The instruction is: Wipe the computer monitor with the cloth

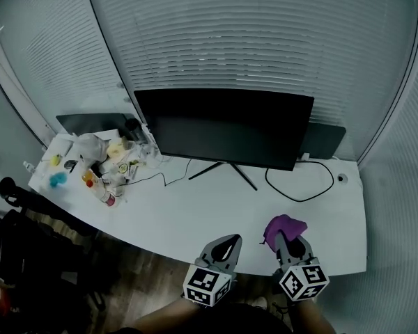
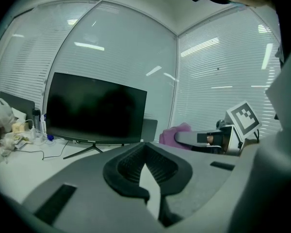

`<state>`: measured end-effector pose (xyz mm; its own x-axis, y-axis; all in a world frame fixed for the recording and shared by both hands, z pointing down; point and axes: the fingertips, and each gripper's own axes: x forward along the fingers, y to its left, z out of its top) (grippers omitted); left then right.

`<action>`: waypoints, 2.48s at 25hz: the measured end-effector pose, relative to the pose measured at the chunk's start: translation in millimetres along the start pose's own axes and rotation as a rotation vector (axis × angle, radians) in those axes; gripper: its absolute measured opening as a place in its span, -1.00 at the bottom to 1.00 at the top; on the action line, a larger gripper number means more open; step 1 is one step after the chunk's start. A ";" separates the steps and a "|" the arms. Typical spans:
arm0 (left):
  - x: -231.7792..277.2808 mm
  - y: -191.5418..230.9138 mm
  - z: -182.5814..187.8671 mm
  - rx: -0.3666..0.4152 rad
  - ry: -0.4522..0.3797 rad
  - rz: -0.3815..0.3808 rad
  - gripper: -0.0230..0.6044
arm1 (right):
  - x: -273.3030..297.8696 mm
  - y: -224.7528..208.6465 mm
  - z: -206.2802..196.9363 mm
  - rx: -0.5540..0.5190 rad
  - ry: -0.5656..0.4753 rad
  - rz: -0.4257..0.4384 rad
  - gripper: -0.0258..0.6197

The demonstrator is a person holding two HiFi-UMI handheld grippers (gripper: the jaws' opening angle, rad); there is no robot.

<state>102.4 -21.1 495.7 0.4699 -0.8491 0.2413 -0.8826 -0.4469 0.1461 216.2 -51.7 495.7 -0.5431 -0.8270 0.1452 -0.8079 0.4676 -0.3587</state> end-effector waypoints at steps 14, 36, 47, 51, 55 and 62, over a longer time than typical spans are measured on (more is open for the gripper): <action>-14.6 92.6 8.7 -0.013 -0.002 -0.162 -0.91 | 54.3 49.9 -10.3 -0.018 -0.034 -0.203 -0.67; 37.7 101.5 19.3 0.006 0.050 -0.232 -0.91 | 90.2 -31.6 18.5 0.018 -0.059 -0.361 -0.67; 117.2 65.4 11.8 0.011 0.103 -0.216 -0.91 | 127.2 -138.0 23.3 0.030 0.002 -0.356 -0.67; 142.5 61.5 6.4 0.003 0.135 -0.187 -0.91 | 146.5 -172.4 15.8 0.042 0.046 -0.352 -0.67; 165.4 59.0 -0.3 -0.009 0.159 -0.170 -0.91 | 166.6 -202.4 6.7 0.050 0.090 -0.346 -0.68; 189.9 54.7 -10.0 -0.031 0.182 -0.132 -0.91 | 192.2 -237.9 -11.1 0.065 0.155 -0.327 -0.67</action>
<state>143.6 -203.9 559.1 0.5793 -0.7174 0.3869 -0.8134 -0.5399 0.2167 301.5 -318.4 619.2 -0.2909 -0.8699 0.3982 -0.9311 0.1617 -0.3270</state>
